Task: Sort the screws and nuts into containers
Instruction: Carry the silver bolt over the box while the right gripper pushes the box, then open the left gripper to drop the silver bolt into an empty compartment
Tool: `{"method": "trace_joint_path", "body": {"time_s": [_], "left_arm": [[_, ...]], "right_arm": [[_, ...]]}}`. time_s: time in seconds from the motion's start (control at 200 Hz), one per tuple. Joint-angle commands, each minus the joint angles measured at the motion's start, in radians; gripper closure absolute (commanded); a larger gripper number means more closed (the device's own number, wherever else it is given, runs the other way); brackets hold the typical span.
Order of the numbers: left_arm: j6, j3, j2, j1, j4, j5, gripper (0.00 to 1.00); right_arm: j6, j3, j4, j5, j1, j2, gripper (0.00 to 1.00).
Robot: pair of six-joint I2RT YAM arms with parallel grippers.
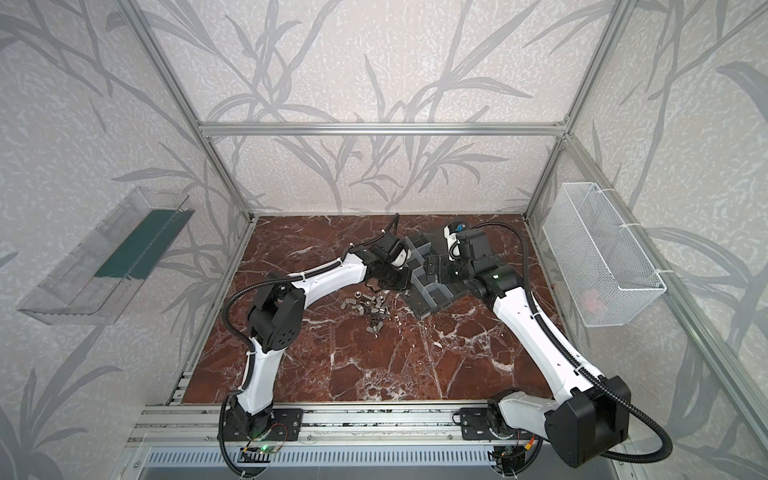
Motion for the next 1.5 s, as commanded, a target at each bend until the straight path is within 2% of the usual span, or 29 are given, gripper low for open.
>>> {"method": "trace_joint_path", "body": {"time_s": [0.0,0.335,0.88,1.04,1.235,1.495], "left_arm": [[-0.01,0.033,0.025,-0.004,0.015,0.004,0.93],[-0.018,0.052,0.035,-0.004,-0.005,0.007,0.87],[0.001,0.065,-0.032,0.011,-0.054,-0.009,0.66],[0.007,0.034,-0.11,0.044,-0.062,-0.03,0.55],[-0.032,-0.096,-0.265,0.136,0.0,-0.005,0.39],[-0.073,-0.302,-0.483,0.281,0.057,0.06,0.16]], "right_arm": [[0.009,-0.004,-0.016,-0.011,-0.005,-0.009,0.01],[0.015,-0.002,-0.012,-0.019,-0.005,-0.004,0.01],[0.026,0.018,0.008,-0.047,-0.004,0.023,0.01],[0.034,0.031,0.019,-0.066,-0.003,0.045,0.01],[0.035,0.064,0.026,-0.069,0.019,0.08,0.01],[-0.027,0.179,-0.007,0.002,0.147,0.201,0.01]]}}
